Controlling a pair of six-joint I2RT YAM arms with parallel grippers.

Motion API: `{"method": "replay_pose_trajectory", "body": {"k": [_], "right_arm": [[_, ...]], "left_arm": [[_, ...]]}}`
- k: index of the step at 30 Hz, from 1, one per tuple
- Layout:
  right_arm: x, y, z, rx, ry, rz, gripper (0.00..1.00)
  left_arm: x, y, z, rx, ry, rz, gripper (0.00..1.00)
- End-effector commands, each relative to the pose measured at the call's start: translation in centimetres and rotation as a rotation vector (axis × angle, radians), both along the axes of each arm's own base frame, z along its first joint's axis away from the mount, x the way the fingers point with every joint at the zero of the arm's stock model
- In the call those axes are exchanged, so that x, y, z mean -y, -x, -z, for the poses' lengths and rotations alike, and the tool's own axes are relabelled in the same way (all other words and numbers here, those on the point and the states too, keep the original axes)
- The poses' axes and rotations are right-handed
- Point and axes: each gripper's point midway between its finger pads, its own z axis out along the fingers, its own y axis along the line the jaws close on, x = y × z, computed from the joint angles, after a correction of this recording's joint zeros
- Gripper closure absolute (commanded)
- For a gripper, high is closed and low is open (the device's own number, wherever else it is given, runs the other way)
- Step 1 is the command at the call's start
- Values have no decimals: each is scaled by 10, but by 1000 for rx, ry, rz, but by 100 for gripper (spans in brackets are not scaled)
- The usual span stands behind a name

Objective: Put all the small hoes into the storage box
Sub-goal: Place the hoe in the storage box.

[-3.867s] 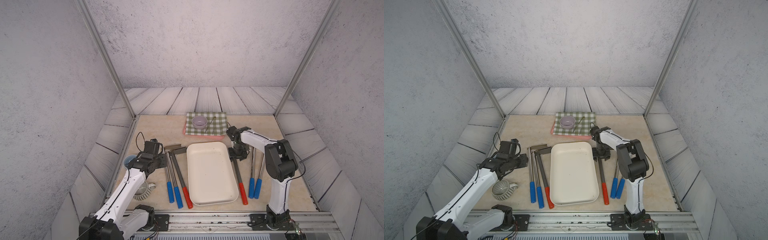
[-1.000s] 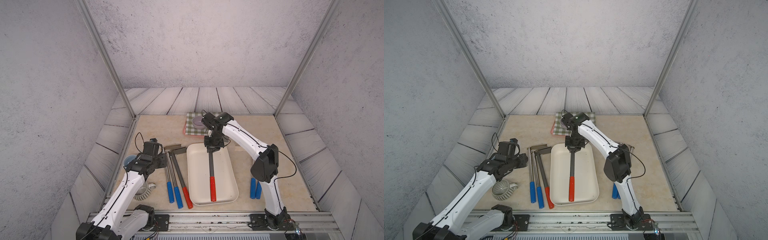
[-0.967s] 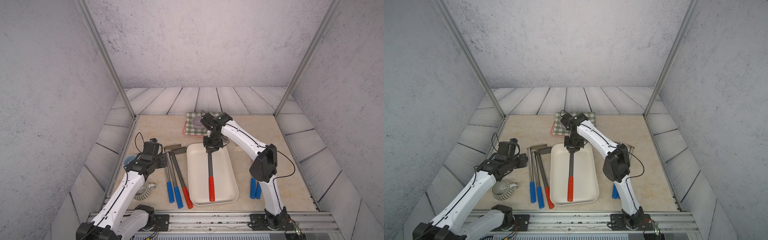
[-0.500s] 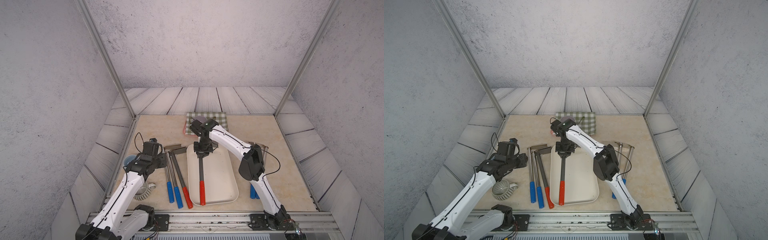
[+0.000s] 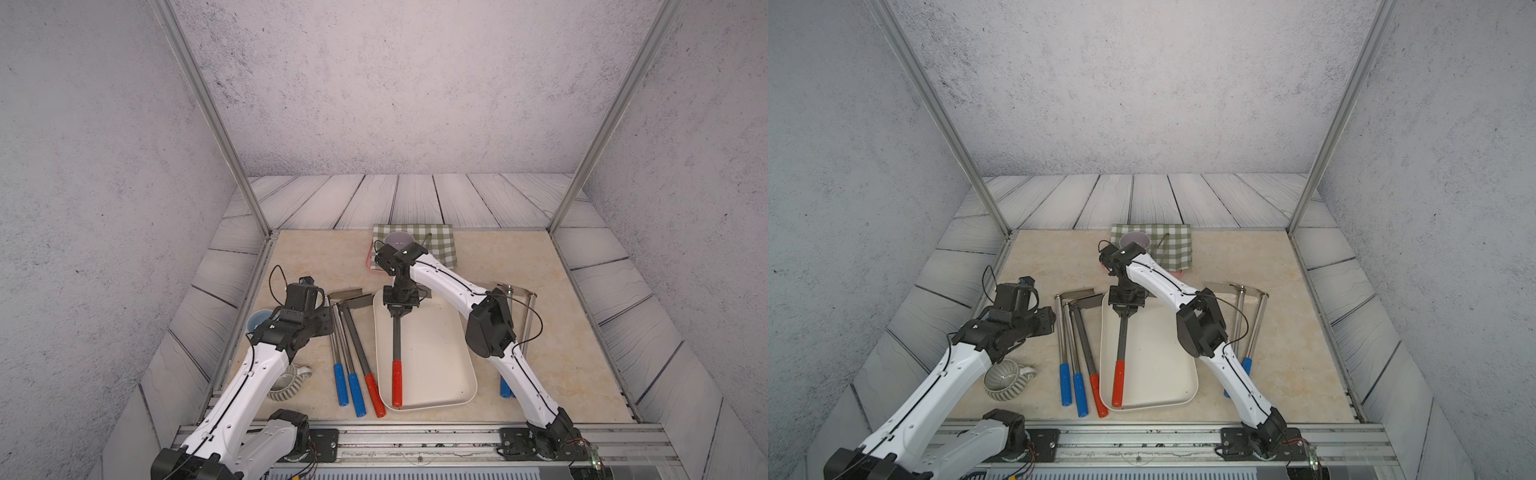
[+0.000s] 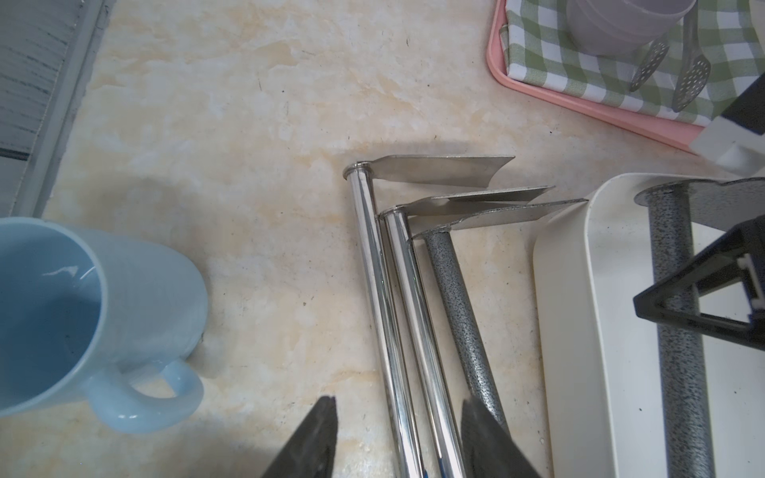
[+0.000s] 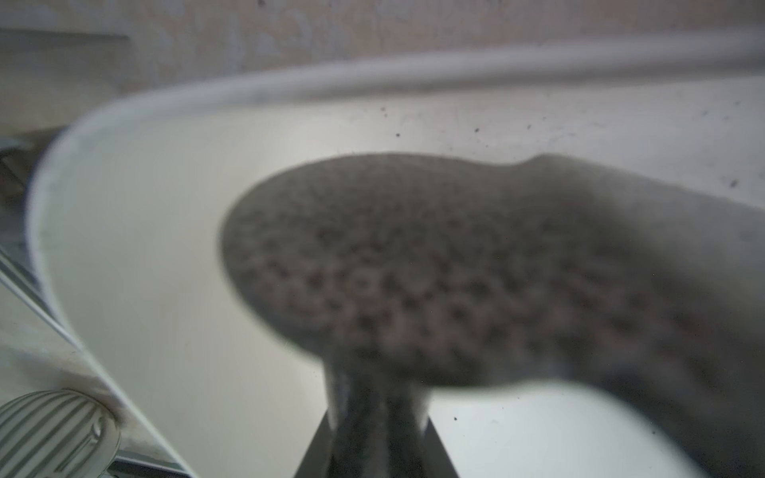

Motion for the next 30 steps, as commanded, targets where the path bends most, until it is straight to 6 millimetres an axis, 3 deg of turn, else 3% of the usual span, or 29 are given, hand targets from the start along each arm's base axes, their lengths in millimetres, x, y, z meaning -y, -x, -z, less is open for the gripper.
{"method": "replay_pose_trajectory", "body": {"k": [1, 12, 30], "right_arm": [[0, 0, -5, -8, -3, 10, 100], [-4, 1, 16, -39, 6, 14, 98], [-15, 9, 31, -66, -6, -12, 93]], "left_arm": [[1, -1, -7, 19, -6, 11, 48], [2, -1, -7, 19, -6, 13, 48], [1, -1, -8, 21, -9, 12, 48]]}}
